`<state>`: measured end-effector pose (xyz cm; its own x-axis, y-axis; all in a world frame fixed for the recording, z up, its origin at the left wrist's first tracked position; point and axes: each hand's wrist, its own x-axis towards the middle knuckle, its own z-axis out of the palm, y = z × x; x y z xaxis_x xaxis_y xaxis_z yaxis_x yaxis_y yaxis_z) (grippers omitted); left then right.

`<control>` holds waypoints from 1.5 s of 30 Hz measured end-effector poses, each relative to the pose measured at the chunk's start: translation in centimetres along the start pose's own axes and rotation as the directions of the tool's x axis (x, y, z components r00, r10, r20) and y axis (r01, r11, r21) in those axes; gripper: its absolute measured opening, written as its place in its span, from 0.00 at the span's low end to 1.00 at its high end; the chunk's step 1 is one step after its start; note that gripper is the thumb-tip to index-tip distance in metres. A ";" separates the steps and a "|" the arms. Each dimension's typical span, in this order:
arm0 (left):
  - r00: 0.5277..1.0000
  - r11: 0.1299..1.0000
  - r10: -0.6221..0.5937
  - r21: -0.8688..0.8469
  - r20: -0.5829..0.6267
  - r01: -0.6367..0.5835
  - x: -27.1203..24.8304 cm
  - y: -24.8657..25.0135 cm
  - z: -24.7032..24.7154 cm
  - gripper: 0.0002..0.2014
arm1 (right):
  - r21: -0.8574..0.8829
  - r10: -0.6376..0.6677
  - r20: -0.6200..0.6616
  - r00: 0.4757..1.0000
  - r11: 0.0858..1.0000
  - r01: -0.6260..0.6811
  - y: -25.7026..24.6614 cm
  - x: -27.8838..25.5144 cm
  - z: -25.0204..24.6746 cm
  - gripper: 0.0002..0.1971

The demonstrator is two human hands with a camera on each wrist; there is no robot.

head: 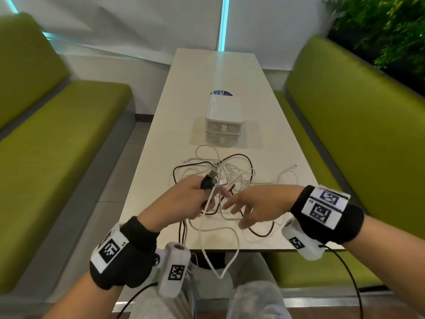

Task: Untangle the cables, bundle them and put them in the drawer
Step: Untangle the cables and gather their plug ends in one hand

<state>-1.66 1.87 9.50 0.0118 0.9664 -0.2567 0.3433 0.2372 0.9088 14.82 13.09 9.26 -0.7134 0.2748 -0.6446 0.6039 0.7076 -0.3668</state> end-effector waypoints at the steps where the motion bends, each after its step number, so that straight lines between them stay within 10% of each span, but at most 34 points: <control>1: 1.000 1.000 0.004 -0.017 0.019 -0.004 -0.1 0.0 -0.2 0.14 | -0.054 0.002 0.050 0.999 0.999 0.001 -0.3 0.3 0.8 0.30; 9: 0.990 0.966 0.030 0.259 -0.136 0.006 0.0 -2.3 -2.0 0.10 | 0.167 -0.157 0.371 0.915 0.981 0.100 -2.0 1.5 4.7 0.14; 13: 0.945 0.980 0.047 0.197 -0.322 0.018 -0.8 -2.3 -3.0 0.16 | -0.054 -0.069 0.473 0.878 0.993 0.107 -1.4 1.7 6.2 0.15; 22: 0.944 0.999 0.035 -0.018 -0.329 -0.043 -1.8 -2.5 -3.4 0.18 | -0.479 0.148 -0.002 0.989 0.868 -0.131 -1.5 3.7 3.1 0.15; 30: 0.913 0.987 0.030 -0.130 -0.407 -0.091 -1.3 -4.3 -3.4 0.17 | -0.210 0.047 -0.332 0.942 0.970 -0.123 -4.0 9.2 2.5 0.15; 45: 0.885 0.982 0.032 -0.152 -0.465 -0.116 2.4 -6.2 -2.4 0.15 | -0.119 0.018 -0.525 0.851 0.988 -0.094 -2.6 10.0 0.9 0.10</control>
<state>-6.01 2.97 4.00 -0.4148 0.9088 -0.0449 0.1925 0.1359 0.9718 6.44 13.39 3.16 -0.7827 0.5882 -0.2034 0.6220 0.7508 -0.2223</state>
